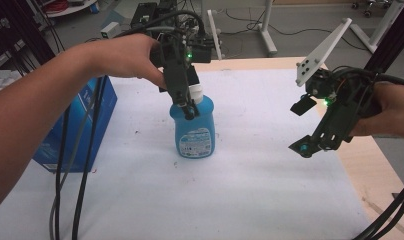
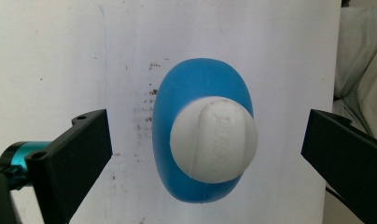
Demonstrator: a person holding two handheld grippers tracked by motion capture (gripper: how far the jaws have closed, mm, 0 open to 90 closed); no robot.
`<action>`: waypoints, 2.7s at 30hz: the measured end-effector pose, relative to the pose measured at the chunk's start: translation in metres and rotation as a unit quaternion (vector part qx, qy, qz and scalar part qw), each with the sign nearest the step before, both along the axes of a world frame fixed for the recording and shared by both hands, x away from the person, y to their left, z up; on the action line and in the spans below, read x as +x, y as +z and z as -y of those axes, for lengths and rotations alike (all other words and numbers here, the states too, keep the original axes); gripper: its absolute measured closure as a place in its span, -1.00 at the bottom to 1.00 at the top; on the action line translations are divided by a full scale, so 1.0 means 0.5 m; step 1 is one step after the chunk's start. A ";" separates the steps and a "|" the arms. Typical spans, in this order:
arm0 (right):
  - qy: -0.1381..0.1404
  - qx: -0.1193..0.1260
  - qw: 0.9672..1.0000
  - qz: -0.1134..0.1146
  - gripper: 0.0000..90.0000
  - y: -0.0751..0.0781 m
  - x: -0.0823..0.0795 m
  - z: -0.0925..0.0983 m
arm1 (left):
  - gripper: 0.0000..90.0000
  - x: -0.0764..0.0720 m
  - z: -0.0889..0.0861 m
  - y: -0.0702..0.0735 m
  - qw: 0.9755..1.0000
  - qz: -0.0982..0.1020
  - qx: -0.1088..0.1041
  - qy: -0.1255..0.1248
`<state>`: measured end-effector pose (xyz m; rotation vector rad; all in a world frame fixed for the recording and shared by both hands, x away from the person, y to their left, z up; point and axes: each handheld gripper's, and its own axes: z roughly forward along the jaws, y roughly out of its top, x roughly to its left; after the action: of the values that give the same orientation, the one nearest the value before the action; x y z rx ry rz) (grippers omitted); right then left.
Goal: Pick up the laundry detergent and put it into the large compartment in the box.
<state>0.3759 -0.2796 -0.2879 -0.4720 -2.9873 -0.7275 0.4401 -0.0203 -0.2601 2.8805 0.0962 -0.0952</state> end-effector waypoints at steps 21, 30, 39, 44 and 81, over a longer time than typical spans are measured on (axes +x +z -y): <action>-0.003 0.001 1.000 0.001 -0.98 -0.007 0.002 0.003 | -0.96 0.007 0.017 -0.046 1.000 -0.002 0.021 -0.002; -0.002 0.004 1.000 0.002 -0.98 -0.009 0.005 0.004 | -0.77 0.011 0.016 -0.060 1.000 -0.009 0.024 -0.006; -0.004 0.003 1.000 0.001 -0.98 -0.011 0.005 0.005 | -0.68 0.012 0.016 -0.062 1.000 -0.003 0.026 -0.006; -0.004 0.004 1.000 0.001 -0.98 -0.011 0.006 0.005 | -0.59 0.013 0.017 -0.063 1.000 -0.001 0.025 -0.005; -0.006 0.005 1.000 0.000 -0.98 -0.016 0.005 0.009 | -0.16 0.007 0.016 -0.058 0.999 -0.018 0.023 -0.014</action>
<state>0.3784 -0.2840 -0.2958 -0.4905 -2.9829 -0.7434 0.4435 -0.0282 -0.2889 2.9278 0.0664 -0.1535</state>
